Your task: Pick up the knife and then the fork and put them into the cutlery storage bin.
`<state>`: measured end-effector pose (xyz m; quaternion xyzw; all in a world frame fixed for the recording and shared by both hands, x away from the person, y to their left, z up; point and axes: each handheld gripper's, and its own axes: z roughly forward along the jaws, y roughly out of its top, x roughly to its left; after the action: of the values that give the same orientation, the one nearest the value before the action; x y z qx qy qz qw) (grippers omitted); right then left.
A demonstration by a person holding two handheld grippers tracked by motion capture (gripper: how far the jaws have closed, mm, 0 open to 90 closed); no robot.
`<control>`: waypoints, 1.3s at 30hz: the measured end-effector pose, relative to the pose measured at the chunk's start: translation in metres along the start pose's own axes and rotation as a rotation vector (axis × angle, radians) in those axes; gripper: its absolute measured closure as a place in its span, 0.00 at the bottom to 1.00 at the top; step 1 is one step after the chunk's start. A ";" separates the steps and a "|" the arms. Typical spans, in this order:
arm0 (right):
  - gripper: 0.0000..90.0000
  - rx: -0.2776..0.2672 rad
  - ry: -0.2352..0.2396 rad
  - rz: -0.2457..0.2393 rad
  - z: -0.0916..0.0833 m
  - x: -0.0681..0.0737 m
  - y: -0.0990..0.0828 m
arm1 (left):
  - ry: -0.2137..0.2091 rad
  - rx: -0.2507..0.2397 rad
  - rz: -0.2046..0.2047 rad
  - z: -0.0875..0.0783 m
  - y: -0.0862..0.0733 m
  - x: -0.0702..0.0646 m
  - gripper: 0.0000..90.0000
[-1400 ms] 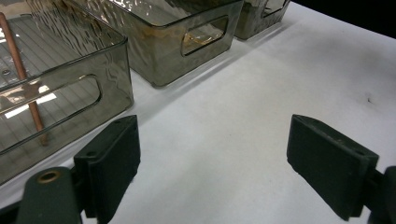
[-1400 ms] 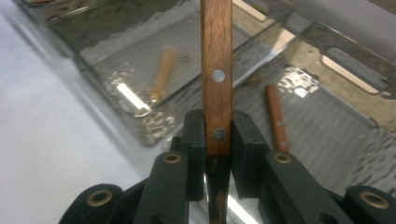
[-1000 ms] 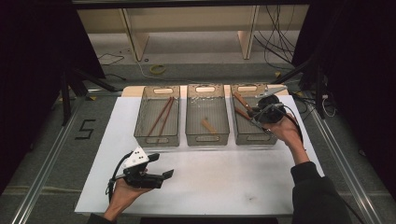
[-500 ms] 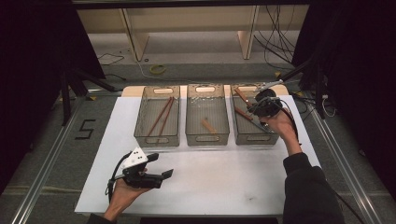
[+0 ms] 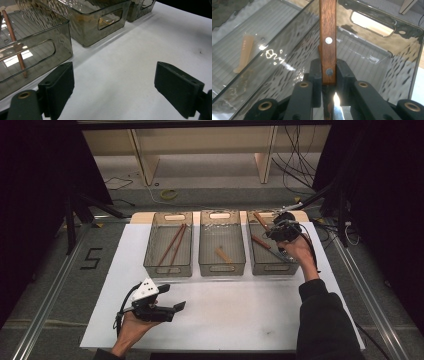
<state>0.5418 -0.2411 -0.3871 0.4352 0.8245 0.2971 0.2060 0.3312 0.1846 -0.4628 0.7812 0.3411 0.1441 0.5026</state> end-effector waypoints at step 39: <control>0.34 -0.178 0.186 0.084 -0.047 0.061 -0.025 | -0.006 0.003 -0.027 0.000 -0.001 0.003 0.18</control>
<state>0.4662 -0.2154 -0.3738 0.4199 0.7914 0.4168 0.1538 0.3330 0.1869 -0.4639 0.7778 0.3502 0.1344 0.5043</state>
